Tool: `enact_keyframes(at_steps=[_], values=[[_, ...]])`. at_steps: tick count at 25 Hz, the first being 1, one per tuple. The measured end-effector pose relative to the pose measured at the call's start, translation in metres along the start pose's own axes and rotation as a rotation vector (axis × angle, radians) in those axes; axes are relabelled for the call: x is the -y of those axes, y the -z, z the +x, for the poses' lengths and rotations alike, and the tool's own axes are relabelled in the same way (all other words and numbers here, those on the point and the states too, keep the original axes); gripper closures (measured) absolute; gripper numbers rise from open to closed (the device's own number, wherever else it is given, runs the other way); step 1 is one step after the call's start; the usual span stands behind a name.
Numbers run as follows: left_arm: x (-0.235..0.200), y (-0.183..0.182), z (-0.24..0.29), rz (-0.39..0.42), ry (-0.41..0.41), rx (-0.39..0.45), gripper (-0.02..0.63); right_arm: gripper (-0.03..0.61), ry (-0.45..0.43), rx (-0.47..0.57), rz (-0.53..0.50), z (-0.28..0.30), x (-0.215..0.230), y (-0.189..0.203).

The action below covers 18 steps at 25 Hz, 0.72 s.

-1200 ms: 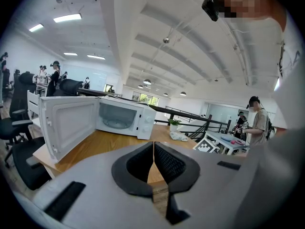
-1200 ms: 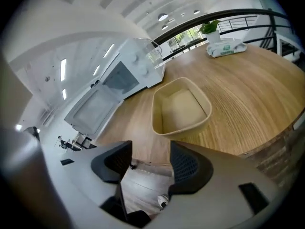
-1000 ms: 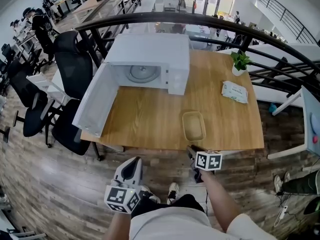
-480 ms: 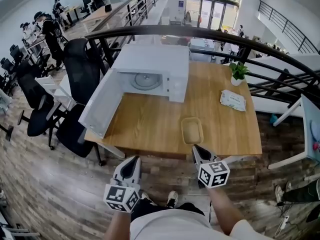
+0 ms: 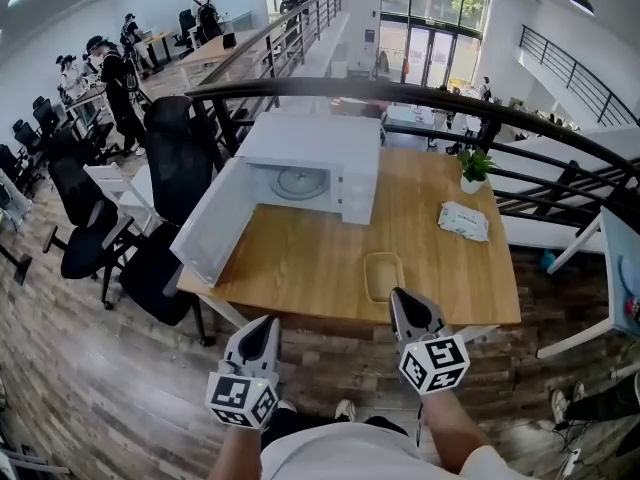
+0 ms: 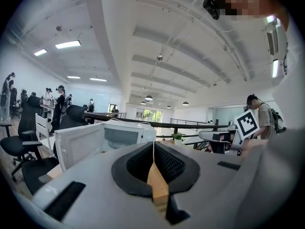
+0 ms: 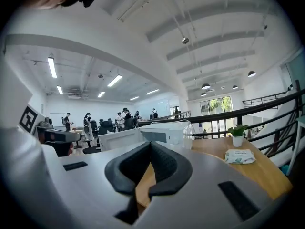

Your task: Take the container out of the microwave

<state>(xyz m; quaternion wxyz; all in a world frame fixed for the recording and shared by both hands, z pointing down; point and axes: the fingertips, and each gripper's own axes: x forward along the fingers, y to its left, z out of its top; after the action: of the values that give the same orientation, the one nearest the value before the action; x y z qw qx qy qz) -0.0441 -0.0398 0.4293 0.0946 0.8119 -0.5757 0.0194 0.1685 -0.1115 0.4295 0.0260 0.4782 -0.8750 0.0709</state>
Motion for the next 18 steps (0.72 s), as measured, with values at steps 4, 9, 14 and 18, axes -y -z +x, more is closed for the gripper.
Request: enact_keyframes(at_steps=[4,9,14,18], values=[[0.003,-0.001,0.0,0.001,0.005,0.008,0.578,0.557,0.002,-0.006,-0.002,-0.005,0.001,0.002],[0.01,0.0,0.0,-0.001,0.017,0.01,0.578,0.557,0.003,-0.013,0.005,-0.012,0.004,0.005],[0.013,-0.003,0.0,0.001,0.027,0.008,0.578,0.557,-0.001,-0.018,0.012,-0.013,0.002,0.004],[0.015,-0.002,0.002,-0.009,0.029,0.009,0.578,0.557,-0.013,-0.019,0.012,-0.012,0.002,0.004]])
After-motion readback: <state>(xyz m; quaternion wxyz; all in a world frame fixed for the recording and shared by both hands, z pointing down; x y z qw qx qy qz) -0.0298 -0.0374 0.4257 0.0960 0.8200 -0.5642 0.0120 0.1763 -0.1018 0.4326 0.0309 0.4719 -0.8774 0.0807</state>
